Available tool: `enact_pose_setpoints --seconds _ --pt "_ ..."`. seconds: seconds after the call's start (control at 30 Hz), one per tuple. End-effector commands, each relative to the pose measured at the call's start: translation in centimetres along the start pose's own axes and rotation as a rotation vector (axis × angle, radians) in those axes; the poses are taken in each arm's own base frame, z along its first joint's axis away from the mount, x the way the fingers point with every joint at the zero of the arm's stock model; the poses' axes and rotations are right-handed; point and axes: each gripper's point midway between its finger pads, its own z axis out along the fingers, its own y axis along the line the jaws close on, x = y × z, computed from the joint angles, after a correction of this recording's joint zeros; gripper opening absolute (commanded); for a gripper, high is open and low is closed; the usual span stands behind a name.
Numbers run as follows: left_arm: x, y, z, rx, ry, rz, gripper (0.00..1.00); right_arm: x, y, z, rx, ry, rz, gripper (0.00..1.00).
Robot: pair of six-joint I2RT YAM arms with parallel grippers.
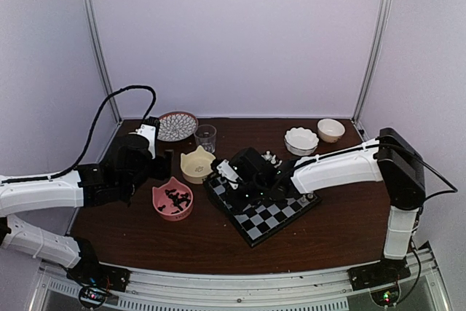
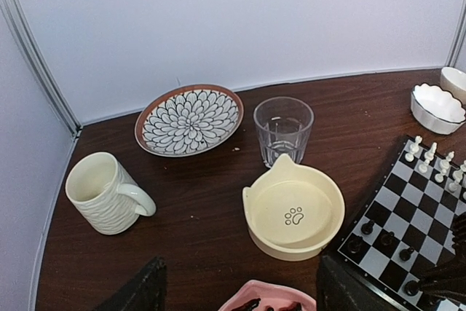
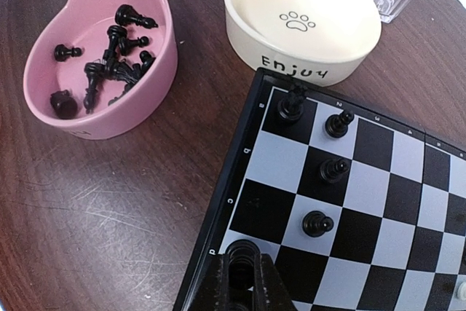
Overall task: Set up the chess pieces on the board
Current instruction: Place the king at e8.
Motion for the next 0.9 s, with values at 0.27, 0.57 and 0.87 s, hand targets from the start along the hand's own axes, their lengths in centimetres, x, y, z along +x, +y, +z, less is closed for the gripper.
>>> enact_pose_setpoints --seconds 0.27,0.57,0.87 --pt "-1.2 -0.3 -0.3 0.033 -0.039 -0.027 0.70 -0.4 -0.3 0.6 0.040 0.003 -0.015 0.00" --pt "-1.1 -0.3 -0.3 0.034 -0.038 -0.018 0.70 -0.6 -0.2 0.0 0.031 -0.007 -0.015 0.00" --pt "-1.0 -0.4 -0.1 0.034 -0.031 -0.011 0.70 -0.7 -0.2 -0.5 0.030 -0.015 -0.015 0.00"
